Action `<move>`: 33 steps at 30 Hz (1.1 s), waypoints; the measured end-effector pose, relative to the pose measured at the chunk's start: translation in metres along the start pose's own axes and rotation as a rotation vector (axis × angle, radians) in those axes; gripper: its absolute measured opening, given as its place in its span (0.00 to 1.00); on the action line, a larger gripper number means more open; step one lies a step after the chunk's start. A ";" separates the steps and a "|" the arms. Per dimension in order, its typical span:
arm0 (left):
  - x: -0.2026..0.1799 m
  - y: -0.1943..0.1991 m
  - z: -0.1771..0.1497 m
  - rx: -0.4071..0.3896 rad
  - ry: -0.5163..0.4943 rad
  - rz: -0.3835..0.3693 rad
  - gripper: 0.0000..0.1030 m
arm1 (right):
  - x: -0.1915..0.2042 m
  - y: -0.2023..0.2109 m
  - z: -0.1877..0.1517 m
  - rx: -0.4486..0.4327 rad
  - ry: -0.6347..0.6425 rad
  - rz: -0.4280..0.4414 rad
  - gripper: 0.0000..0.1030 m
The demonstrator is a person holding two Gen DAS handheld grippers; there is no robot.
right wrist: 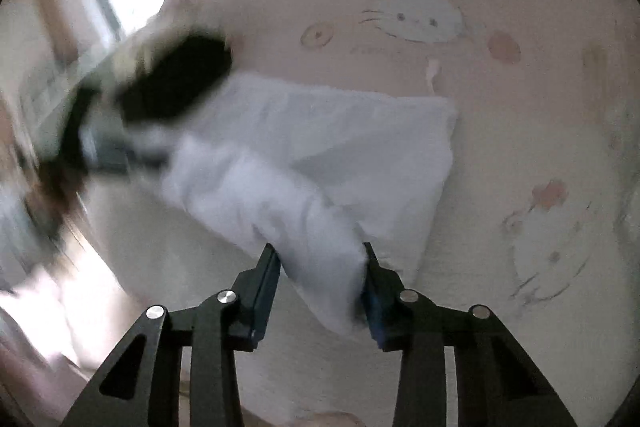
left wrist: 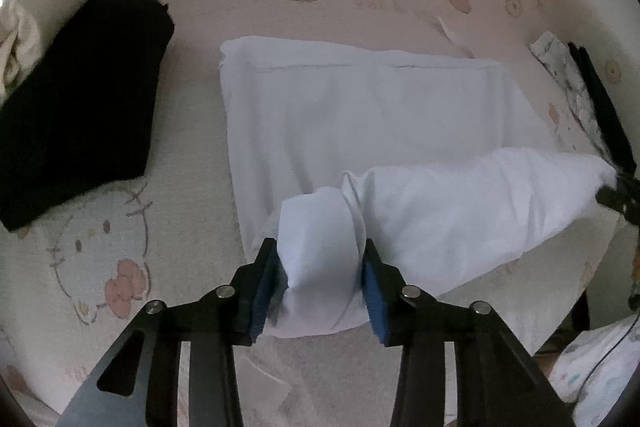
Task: Fold clothes
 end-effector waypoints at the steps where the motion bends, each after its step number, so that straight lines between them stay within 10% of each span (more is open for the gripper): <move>1: 0.001 0.000 0.002 0.002 0.012 -0.008 0.36 | -0.007 0.002 0.001 -0.016 -0.062 0.022 0.37; 21: 0.012 -0.017 0.011 -0.058 -0.033 0.102 0.44 | -0.041 -0.054 -0.005 0.234 -0.307 -0.232 0.40; 26: 0.015 -0.015 0.009 -0.079 0.000 0.053 0.46 | -0.033 -0.053 -0.007 0.221 -0.282 -0.286 0.41; 33: 0.026 0.006 0.011 -0.038 0.170 -0.023 0.47 | -0.035 -0.013 -0.032 0.034 -0.500 -0.240 0.69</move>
Point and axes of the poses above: each gripper's, at about its wrist camera, not at the fingertips, and y roughly against the way its jaws point, x to its left, z to its top, the point moved 7 cm from there along -y, roughly the way its jaws point, and after that the axes turned 10 degrees about y, right-handed, at the moved point
